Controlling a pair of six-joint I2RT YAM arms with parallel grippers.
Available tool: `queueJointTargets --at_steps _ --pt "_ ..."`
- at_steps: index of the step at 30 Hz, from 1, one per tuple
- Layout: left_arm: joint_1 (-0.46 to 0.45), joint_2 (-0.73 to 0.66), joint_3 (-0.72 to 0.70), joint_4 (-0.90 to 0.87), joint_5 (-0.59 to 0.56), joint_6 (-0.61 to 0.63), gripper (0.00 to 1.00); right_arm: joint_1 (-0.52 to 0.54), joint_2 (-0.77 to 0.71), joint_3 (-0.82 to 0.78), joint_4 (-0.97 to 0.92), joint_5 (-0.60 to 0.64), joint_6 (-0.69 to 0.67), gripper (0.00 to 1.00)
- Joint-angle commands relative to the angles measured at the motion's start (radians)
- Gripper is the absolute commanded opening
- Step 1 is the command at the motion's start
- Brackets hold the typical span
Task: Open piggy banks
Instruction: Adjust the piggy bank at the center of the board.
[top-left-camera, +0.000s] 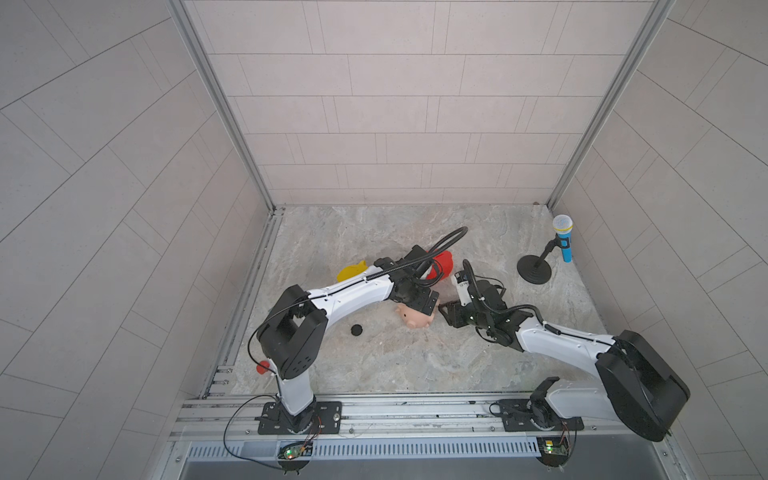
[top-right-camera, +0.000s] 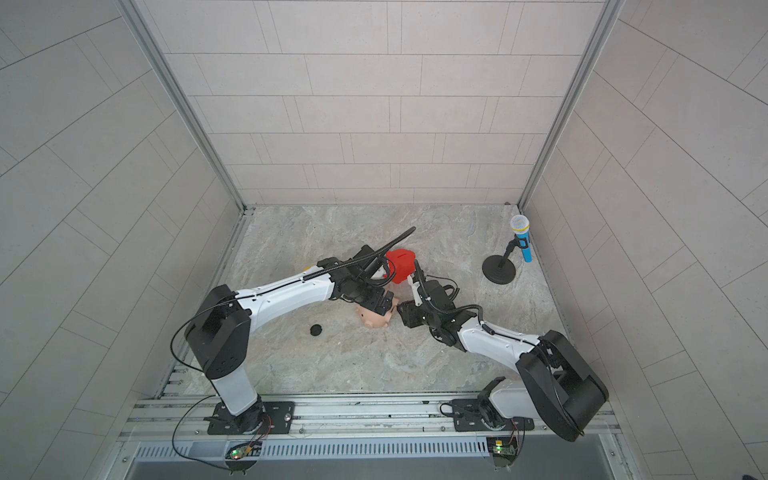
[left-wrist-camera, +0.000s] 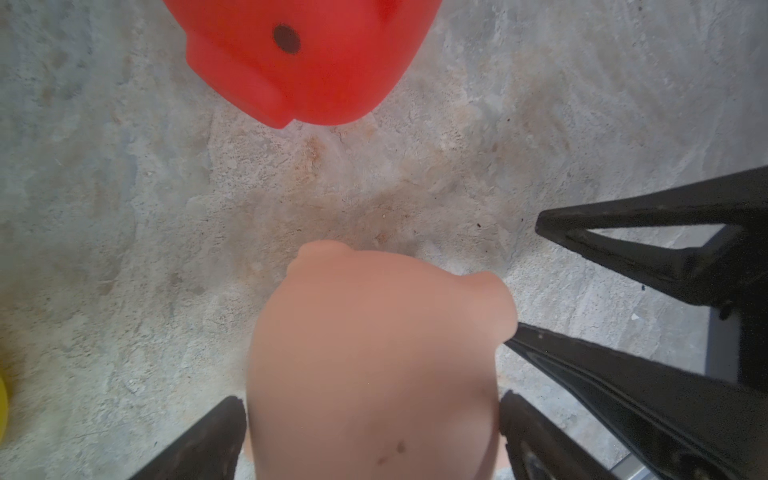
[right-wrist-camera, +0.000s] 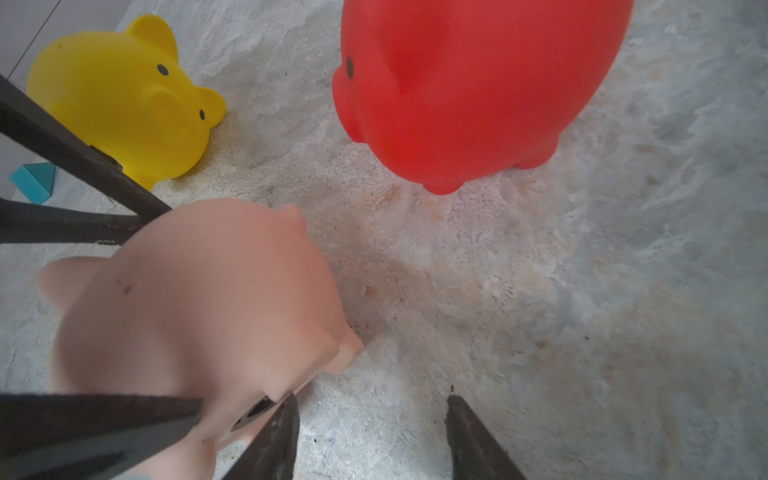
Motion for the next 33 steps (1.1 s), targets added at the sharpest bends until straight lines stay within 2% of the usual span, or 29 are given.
queueJointTargets --at_steps 1,18,33 --pt "-0.005 0.020 0.030 -0.079 -0.044 0.025 1.00 -0.004 0.014 0.018 0.022 -0.007 0.010 0.57" --pt "-0.011 0.097 0.053 -0.107 -0.026 -0.016 1.00 -0.003 0.018 0.014 0.018 -0.008 0.009 0.57" --pt "-0.014 0.035 0.067 -0.113 -0.033 -0.052 1.00 -0.004 0.026 0.012 0.035 -0.035 0.017 0.55"
